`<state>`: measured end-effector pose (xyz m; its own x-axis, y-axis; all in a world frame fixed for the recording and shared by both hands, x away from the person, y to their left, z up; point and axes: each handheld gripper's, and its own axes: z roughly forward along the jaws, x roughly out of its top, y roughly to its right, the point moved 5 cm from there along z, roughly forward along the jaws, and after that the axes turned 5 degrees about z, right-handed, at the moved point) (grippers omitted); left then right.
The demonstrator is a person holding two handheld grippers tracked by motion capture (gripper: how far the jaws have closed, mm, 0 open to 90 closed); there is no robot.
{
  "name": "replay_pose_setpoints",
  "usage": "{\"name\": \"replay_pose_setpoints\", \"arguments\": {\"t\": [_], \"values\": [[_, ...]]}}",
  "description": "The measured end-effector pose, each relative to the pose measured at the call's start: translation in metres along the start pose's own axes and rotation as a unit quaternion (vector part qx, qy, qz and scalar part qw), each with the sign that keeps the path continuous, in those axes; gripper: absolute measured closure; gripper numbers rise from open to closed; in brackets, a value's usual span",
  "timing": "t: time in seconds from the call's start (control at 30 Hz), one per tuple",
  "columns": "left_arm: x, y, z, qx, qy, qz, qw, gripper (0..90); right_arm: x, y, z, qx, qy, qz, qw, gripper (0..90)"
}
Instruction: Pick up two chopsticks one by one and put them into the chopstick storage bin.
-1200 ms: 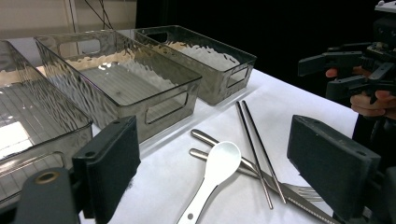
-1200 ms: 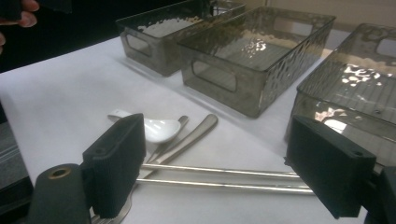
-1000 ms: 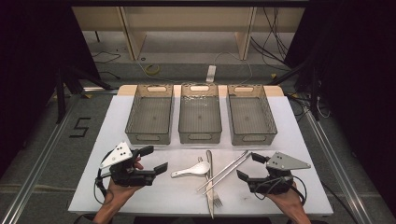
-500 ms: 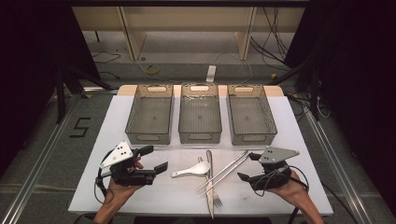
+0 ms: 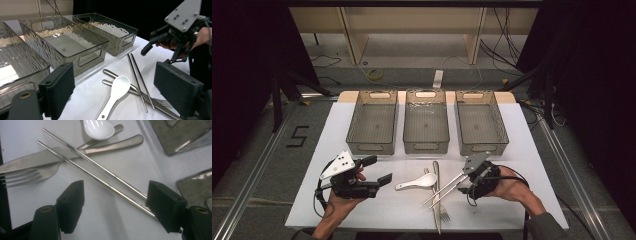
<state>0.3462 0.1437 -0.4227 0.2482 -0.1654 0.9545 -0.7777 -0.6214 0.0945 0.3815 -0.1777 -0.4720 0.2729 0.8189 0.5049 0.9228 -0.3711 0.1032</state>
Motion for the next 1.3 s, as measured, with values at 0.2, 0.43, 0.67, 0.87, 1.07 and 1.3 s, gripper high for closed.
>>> {"name": "replay_pose_setpoints", "arguments": {"t": [0.2,0.43,0.67,0.87,1.07,1.3], "values": [[0.000,0.000,0.000,0.000,-0.001,0.000,1.0000,16.4,0.000,0.006,0.015,0.002,-0.043,-0.016,0.9990,36.4],[0.000,0.000,0.000,0.000,-0.001,0.000,1.0000,16.4,-0.001,0.010,0.032,0.013,-0.076,-0.031,0.9965,42.1],[0.000,0.001,0.000,-0.001,-0.002,0.002,1.0000,16.4,-0.002,0.011,0.040,0.018,-0.090,-0.041,0.9949,45.3],[0.000,0.001,0.001,-0.002,-0.004,0.005,1.0000,16.4,-0.004,0.009,0.037,0.019,-0.097,-0.047,0.9940,51.8],[0.000,0.001,0.001,-0.001,-0.005,0.006,1.0000,16.4,-0.004,0.007,0.036,0.021,-0.110,-0.061,0.9919,57.2],[-0.001,0.001,0.001,-0.001,-0.005,0.007,1.0000,16.5,-0.001,0.004,0.037,0.025,-0.126,-0.082,0.9883,63.9]]}}
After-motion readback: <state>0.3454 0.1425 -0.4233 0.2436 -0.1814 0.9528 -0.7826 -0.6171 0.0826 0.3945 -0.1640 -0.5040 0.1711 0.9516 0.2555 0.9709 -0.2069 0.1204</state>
